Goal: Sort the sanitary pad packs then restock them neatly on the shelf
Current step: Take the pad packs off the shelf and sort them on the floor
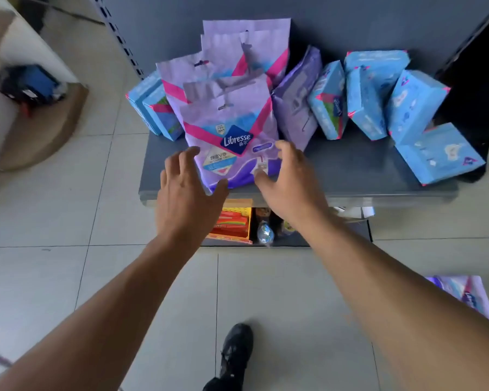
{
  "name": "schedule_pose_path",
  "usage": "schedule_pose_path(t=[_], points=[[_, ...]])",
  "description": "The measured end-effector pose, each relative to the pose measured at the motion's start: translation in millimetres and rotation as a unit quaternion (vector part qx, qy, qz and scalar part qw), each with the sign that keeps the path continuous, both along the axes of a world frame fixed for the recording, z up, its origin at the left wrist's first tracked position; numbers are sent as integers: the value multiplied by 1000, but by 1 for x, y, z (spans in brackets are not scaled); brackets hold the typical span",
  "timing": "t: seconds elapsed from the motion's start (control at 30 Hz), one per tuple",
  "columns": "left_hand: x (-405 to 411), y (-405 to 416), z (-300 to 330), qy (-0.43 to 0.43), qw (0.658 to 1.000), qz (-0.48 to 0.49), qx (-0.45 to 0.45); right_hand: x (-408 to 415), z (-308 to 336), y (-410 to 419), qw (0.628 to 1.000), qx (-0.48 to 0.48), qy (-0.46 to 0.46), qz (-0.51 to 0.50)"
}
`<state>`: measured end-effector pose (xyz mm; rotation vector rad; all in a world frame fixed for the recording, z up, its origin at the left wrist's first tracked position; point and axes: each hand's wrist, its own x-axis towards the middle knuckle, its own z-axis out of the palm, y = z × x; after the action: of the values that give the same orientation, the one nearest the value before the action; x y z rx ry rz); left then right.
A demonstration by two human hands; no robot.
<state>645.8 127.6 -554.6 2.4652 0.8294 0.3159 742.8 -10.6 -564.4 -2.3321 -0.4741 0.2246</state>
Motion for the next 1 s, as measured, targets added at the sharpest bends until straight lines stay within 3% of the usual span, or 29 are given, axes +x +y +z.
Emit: schedule_pose_path(t=[0.13, 0.2, 0.3, 0.43, 0.6, 0.73, 0.83, 1.0], points=[[19, 35, -32, 2, 977, 74, -198, 31, -32, 28, 991, 60, 102, -65], [28, 42, -43, 20, 959, 63, -274, 37, -44, 38, 984, 86, 126, -90], [27, 39, -39, -36, 964, 24, -261, 30, -50, 43, 982, 113, 113, -97], [7, 29, -16, -128, 959, -14, -253, -1, -30, 21, 966, 220, 73, -115], [8, -20, 15, -145, 879, -122, -438, -25, -6, -40, 904, 343, 167, -192], [31, -79, 20, -66, 830, -169, -527, -34, -5, -115, 869, 368, 208, -256], [43, -133, 9, 23, 834, -205, -512, -51, -18, -177, 852, 356, 213, -320], [56, -237, -19, 141, 867, -247, -409, -85, -43, -276, 795, 357, 224, -436]])
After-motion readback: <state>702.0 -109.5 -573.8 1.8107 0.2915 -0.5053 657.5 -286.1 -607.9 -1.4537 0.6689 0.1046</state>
